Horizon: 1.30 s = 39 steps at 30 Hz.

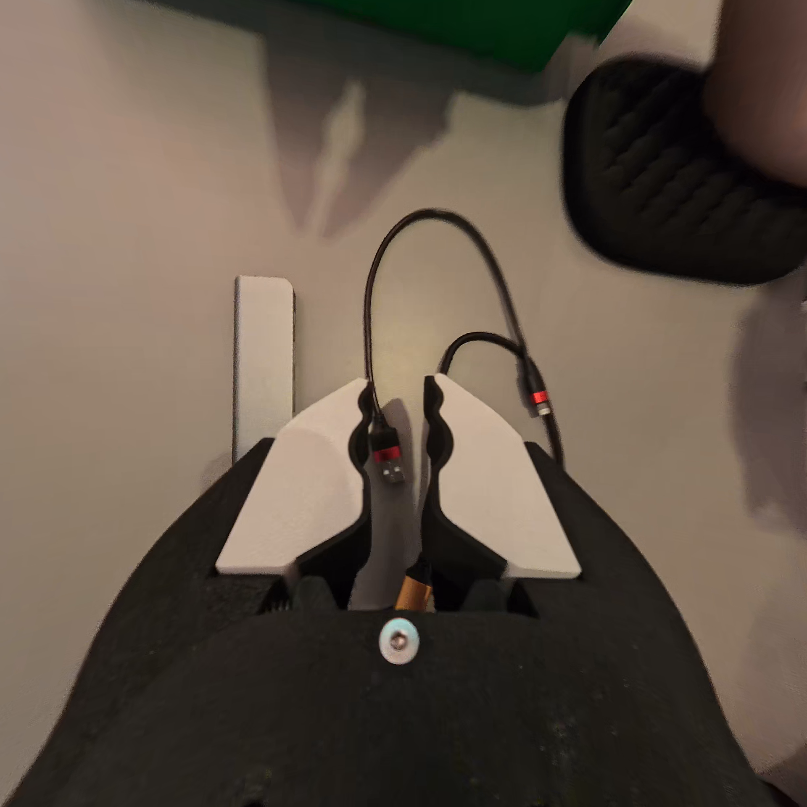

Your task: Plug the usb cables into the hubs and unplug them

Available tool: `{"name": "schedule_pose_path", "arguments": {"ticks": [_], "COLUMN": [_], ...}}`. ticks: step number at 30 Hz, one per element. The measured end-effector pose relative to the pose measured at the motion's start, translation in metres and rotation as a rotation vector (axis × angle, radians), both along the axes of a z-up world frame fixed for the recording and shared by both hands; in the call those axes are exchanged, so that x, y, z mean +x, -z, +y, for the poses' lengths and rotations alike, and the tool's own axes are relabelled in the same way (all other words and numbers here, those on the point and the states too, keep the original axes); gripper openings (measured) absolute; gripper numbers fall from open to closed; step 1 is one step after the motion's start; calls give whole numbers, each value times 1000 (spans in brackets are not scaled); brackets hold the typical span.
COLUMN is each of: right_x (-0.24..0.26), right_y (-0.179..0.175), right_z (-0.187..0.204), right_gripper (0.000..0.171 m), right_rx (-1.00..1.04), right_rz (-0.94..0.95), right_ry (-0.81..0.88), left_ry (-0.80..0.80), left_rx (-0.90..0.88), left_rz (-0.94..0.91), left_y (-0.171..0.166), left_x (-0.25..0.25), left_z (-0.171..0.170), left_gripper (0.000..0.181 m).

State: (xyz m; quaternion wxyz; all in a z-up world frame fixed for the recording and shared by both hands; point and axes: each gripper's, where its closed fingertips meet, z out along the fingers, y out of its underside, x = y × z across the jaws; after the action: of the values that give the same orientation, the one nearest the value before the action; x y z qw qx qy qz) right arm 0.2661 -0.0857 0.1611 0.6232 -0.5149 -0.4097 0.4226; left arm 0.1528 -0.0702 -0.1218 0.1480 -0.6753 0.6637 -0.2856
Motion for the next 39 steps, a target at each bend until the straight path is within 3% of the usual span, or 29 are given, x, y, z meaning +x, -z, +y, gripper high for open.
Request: {"name": "schedule_pose_path", "arguments": {"ticks": [5, 9, 15, 22, 26, 30, 35, 39], "right_x": [-6, -12, -22, -32, -35, -36, -34, -31], "right_y": [3, 5, 11, 21, 24, 25, 24, 22], "right_z": [2, 3, 3, 9, 9, 8, 6, 5], "right_gripper": [8, 10, 11, 13, 14, 14, 14, 14], "right_rx": [-1, 6, 28, 22, 25, 38, 48, 56], "right_rz": [-30, -61, -124, -176, -199, -213, -209, -200], "right_ry": [15, 32, 46, 46, 45, 48, 53, 56], "left_ry": [-76, -195, -248, -189, -184, -103, -12, -25], "left_rx": [-164, -14, 182, 159, 161, 113, 143, 193], "left_rz": [-198, -137, 78, 157, 141, 109, 200, 250], "left_y": [-39, -33, -3, 32, 24, 9, 29, 39], "left_x": [-8, -29, -59, -57, -56, -40, -25, -24], "left_z": [9, 41, 63, 60, 56, 28, 4, 7], "left_gripper": [24, 41, 38, 44, 43, 36, 35, 27]}}
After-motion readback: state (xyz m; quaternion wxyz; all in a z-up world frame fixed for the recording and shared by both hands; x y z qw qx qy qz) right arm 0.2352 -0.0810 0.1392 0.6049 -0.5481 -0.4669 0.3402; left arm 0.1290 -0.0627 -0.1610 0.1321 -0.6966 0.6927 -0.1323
